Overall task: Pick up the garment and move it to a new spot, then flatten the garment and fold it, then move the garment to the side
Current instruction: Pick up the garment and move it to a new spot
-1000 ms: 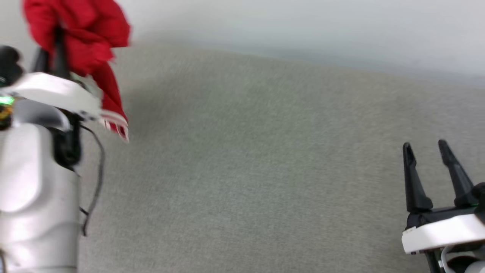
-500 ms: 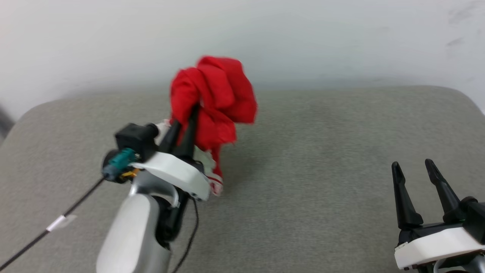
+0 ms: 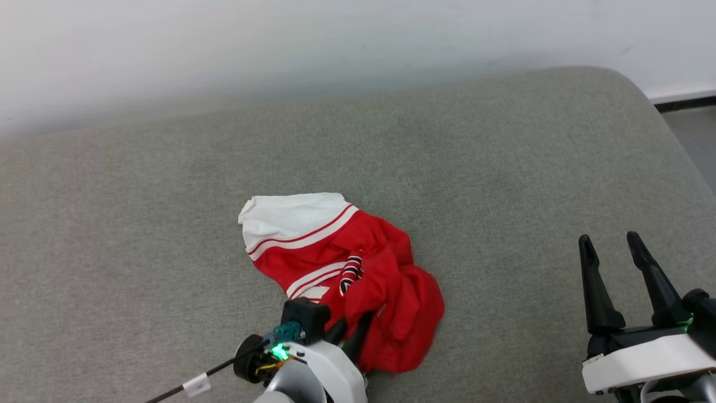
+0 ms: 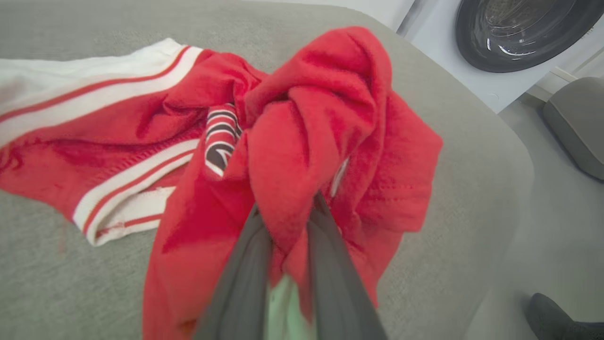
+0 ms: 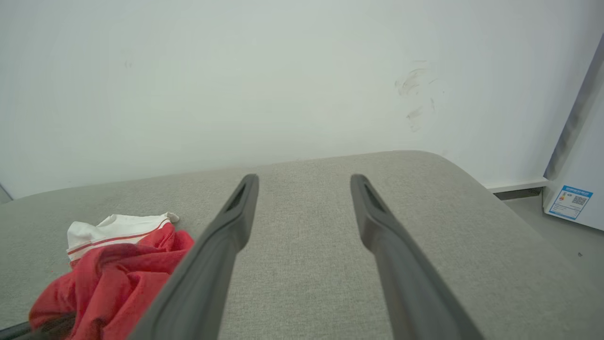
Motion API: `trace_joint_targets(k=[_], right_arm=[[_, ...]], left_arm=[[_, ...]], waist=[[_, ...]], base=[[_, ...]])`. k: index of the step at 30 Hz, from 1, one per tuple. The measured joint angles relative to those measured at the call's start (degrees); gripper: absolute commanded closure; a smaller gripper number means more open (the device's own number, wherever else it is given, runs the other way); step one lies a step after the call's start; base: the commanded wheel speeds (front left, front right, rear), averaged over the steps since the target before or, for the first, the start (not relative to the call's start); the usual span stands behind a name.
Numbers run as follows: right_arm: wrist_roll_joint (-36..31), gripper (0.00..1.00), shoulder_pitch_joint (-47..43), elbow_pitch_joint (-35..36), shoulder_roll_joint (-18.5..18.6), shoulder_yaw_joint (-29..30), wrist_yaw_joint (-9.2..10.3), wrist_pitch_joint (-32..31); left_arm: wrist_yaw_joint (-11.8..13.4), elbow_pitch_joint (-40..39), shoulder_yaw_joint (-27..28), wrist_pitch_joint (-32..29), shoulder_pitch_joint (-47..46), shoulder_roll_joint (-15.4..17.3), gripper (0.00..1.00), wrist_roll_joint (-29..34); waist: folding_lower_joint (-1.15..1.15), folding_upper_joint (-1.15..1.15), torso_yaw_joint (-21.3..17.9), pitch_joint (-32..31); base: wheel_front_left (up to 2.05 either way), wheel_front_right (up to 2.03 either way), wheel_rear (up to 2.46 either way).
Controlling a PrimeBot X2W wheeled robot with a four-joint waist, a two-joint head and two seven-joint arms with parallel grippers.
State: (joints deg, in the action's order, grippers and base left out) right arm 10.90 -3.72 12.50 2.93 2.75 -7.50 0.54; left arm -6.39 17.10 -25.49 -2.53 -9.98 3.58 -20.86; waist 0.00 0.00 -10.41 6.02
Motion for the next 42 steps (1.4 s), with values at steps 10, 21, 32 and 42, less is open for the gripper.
trace_joint_targets(k=[10,21,32,42], right_arm=[[-0.16,0.0,1.14,-1.91,0.0,0.63,-0.01,0.99],[-1.51,0.0,-1.0,-1.22,0.0,1.55,0.0,-1.54],[-1.57,0.0,-3.28,-1.02,0.0,1.07,0.0,-2.86],[-1.38,0.0,-3.61,-1.18,0.0,-0.1,0.0,-3.33]], left_arm=[[1.48,-2.01,-2.71,6.28,-1.51,-0.47,0.0,0.53],[8.7,-5.97,0.44,12.05,-2.04,-0.23,0.0,-1.14],[13.24,-8.73,8.83,13.3,4.5,7.67,0.0,-2.67],[14.73,-12.79,9.61,12.69,8.29,9.69,0.0,-2.85]], waist=[[0.01,0.0,1.43,0.69],[0.0,0.0,5.53,-4.98],[0.0,0.0,7.99,-7.28],[0.0,0.0,8.32,-7.46]], base=[[0.0,0.0,0.0],[0.0,0.0,0.0],[0.0,0.0,0.0],[0.0,0.0,0.0]])
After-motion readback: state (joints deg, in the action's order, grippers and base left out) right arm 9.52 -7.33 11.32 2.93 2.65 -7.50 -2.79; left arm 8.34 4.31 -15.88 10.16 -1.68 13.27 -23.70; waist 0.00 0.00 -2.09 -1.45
